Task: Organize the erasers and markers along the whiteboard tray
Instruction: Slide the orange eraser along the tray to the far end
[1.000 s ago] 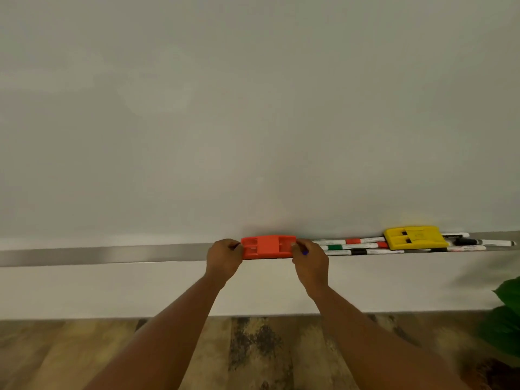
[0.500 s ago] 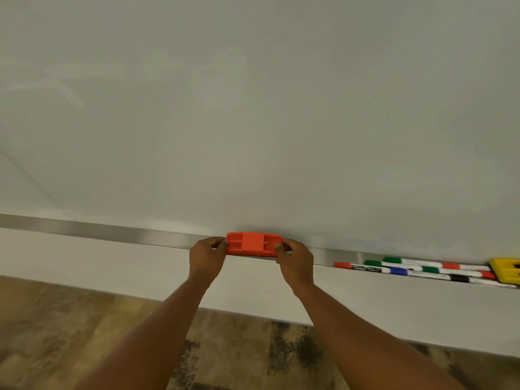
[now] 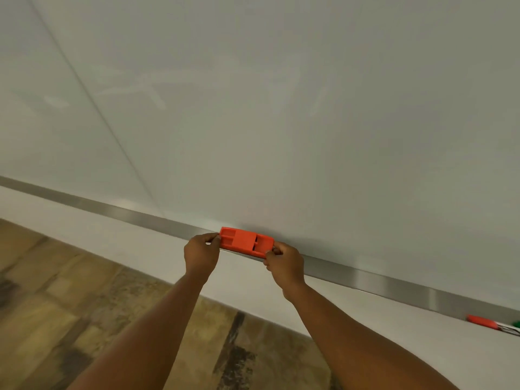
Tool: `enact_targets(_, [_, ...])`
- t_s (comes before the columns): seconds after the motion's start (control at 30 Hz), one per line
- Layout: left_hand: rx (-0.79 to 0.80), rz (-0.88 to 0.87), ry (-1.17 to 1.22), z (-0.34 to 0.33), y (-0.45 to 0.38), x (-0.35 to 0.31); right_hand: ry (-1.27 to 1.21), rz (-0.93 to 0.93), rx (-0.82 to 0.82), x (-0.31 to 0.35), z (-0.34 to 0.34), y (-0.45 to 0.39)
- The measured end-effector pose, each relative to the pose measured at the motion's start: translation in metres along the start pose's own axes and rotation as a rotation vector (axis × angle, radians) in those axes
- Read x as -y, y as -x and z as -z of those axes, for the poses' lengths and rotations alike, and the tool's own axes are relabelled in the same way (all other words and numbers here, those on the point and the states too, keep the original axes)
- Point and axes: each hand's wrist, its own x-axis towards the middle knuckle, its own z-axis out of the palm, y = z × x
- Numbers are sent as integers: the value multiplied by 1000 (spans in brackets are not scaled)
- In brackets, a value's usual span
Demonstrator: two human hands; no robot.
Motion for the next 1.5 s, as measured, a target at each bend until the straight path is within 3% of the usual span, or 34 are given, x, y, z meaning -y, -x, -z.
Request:
enact_targets(0.33, [-49, 112, 17, 40, -84, 53, -116, -169, 183, 37, -105, -38])
enact_targets(0.5, [2, 79, -87, 41, -110, 74, -126, -253, 292, 46, -136, -58])
enact_targets(0.97, [20, 152, -164, 30, -131, 95, 12, -307, 340, 33, -163, -84])
enact_targets(1.5, [200, 161, -336, 27, -130, 104, 77, -261, 470, 33, -161, -75])
